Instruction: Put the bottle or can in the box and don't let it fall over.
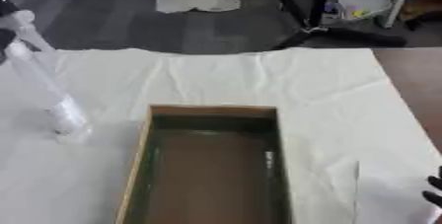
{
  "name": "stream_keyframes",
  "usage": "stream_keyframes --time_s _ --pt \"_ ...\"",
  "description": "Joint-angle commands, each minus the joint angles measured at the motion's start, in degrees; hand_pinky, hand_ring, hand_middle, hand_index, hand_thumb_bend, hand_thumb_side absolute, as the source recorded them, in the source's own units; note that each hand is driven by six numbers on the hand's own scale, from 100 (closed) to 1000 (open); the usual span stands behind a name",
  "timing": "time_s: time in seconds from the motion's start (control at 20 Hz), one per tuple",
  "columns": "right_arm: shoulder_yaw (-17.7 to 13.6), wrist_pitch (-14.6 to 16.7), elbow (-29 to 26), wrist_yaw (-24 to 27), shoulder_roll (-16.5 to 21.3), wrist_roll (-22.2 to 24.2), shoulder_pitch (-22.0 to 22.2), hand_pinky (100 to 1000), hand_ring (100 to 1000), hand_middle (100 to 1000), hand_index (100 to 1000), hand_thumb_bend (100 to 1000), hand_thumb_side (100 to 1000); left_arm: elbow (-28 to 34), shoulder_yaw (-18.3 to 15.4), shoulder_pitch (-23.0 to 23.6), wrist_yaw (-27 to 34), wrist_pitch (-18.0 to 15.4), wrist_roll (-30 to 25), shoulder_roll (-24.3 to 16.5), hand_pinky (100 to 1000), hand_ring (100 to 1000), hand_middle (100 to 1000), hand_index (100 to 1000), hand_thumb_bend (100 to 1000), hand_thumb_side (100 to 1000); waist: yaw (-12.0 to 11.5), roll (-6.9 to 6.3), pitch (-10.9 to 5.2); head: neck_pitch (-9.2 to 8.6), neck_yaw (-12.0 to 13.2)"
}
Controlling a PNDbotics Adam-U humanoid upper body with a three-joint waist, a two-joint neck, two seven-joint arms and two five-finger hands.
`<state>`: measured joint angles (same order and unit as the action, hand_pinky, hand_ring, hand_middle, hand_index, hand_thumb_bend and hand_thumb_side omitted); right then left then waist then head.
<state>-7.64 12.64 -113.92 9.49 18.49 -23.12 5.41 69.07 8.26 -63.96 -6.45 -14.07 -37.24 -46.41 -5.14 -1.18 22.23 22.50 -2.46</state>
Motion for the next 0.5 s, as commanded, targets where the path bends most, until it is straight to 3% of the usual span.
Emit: stream_keyframes --time_s 0.05,0.5 --pt "0.0 -0.16 -0.67 0.24 0.49 0.06 -0.23 740 797 804 723 100 820 0.3 -0.66 -0.85 0.37 0.07 0.39 -1.22 833 575 616 732 100 423 -0.11 0.0 -0.88 -0.37 -0.12" --pt "0.09 -0.47 -0.67 0.4 0.14 0.28 -0.44 743 797 806 723 100 825 0.16 -0.78 -0.93 0.27 0.2 1.12 -1.11 832 567 579 714 100 360 -0.34 0.02 -0.82 -0.48 -0.17"
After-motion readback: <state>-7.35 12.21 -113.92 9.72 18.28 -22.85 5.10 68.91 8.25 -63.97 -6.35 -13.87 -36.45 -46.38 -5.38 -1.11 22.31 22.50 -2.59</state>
